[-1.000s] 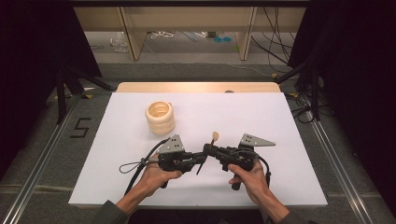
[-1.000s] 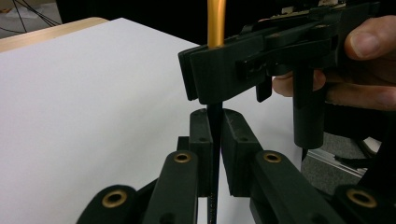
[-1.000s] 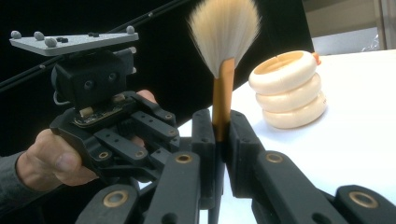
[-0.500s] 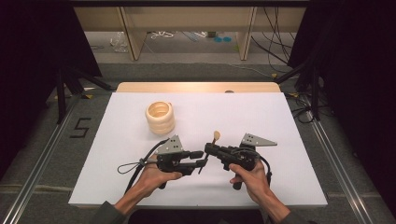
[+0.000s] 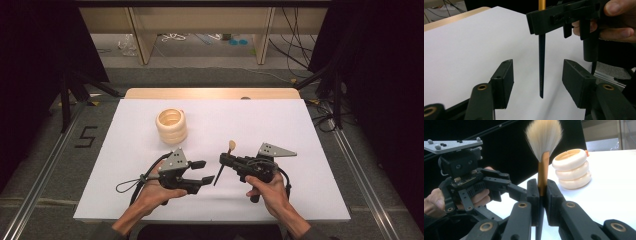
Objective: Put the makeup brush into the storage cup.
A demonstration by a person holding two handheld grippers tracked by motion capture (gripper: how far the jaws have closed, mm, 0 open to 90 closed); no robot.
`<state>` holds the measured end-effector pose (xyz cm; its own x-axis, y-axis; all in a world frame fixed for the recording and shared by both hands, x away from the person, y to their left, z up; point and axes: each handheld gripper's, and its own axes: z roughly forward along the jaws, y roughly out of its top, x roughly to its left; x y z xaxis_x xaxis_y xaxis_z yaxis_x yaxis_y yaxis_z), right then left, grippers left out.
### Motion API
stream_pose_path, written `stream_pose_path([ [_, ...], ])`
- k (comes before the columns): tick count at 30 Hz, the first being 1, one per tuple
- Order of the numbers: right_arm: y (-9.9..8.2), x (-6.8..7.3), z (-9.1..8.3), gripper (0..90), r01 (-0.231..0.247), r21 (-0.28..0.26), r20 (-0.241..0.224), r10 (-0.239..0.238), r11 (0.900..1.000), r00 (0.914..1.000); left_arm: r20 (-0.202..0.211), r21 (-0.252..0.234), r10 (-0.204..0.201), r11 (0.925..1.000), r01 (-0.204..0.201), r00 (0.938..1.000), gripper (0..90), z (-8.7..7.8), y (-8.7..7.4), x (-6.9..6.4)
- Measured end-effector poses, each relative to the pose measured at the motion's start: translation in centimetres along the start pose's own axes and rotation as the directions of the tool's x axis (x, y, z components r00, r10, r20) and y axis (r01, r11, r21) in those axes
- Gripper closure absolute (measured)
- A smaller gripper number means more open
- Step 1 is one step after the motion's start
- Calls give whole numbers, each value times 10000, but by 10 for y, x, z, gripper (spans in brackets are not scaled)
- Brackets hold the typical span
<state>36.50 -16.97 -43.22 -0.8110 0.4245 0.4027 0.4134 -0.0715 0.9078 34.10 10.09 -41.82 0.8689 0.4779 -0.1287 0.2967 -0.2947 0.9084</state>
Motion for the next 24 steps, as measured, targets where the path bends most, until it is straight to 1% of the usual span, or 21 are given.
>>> stream_pose_path([
  [1, 0, 0, 0, 837, 23, 6, 17, -23, 10000, 10000, -55, -9, -127, 9999, 127, 9999, 415, -1, -1, 0],
  [4, 0, 0, 0, 837, 100, 72, 48, -100, 9999, 9999, -125, 14, -186, 9998, 186, 9997, 398, -3, -2, 1],
  [5, 0, 1, 0, 837, 93, 97, 50, -94, 9999, 9999, -157, 29, -109, 9999, 109, 9998, 394, -4, -2, 1],
  [6, 0, 0, 0, 837, 180, 113, 53, -180, 9998, 9998, -83, -14, -150, 9999, 150, 9999, 389, -4, -3, 1],
  [7, 1, 1, 0, 837, 245, 159, 69, -247, 9996, 9997, -220, 48, -190, 9998, 191, 9996, 383, -6, -3, 0],
  [8, 1, 1, 1, 836, 468, 214, 102, -471, 9987, 9988, -216, 12, -223, 9998, 223, 9995, 377, -6, -4, 0],
  [9, 2, 2, 1, 837, 509, 278, 38, -511, 9983, 9987, -232, 21, -207, 9998, 207, 9995, 373, -7, -5, 0],
  [10, 3, 3, 1, 837, 652, 294, 8, -652, 9974, 9979, -251, 32, -242, 9997, 243, 9994, 368, -7, -5, 0],
  [11, 4, 4, 2, 837, 745, 368, 7, -746, 9965, 9972, -270, 49, -125, 9999, 126, 9996, 365, -7, -5, 1],
  [12, 5, 5, 2, 837, 891, 459, -4, -892, 9950, 9960, -279, 55, -128, 9999, 129, 9995, 364, -7, -6, 1],
  [13, 5, 6, 3, 837, 1048, 378, -35, -1048, 9938, 9945, -281, 93, -228, 9997, 230, 9993, 362, -8, -7, 1],
  [14, 6, 8, 5, 837, 1174, 450, -56, -1173, 9921, 9931, -291, 127, -130, 9998, 134, 9995, 356, -8, -7, 2],
  [15, 7, 9, 5, 837, 1155, 534, -94, -1151, 9919, 9933, -315, 125, -233, 9996, 237, 9992, 351, -9, -8, 1],
  [17, 7, 10, 8, 837, 1275, 536, -122, -1271, 9904, 9918, -374, 123, -234, 9996, 239, 9990, 346, -11, -9, 2],
  [19, 8, 10, 10, 837, 1425, 639, -95, -1422, 9877, 9898, -446, 158, -327, 9993, 334, 9985, 336, -14, -12, 2],
  [20, 8, 10, 10, 837, 1387, 666, -138, -1381, 9881, 9903, -465, 159, -327, 9993, 335, 9984, 334, -15, -13, 3],
  [21, 8, 10, 10, 837, 1387, 802, -88, -1385, 9871, 9903, -456, 136, -323, 9994, 329, 9984, 331, -16, -15, 4],
  [22, 9, 10, 11, 837, 1467, 902, -105, -1464, 9851, 9892, -557, 143, -392, 9991, 400, 9977, 328, -18, -16, 3],
  [23, 8, 10, 13, 836, 1461, 719, -143, -1455, 9866, 9893, -571, 160, -402, 9990, 411, 9976, 325, -19, -16, 3],
  [24, 9, 10, 13, 837, 1476, 921, -140, -1469, 9848, 9891, -588, 132, -423, 9990, 432, 9974, 321, -20, -17, 4],
])
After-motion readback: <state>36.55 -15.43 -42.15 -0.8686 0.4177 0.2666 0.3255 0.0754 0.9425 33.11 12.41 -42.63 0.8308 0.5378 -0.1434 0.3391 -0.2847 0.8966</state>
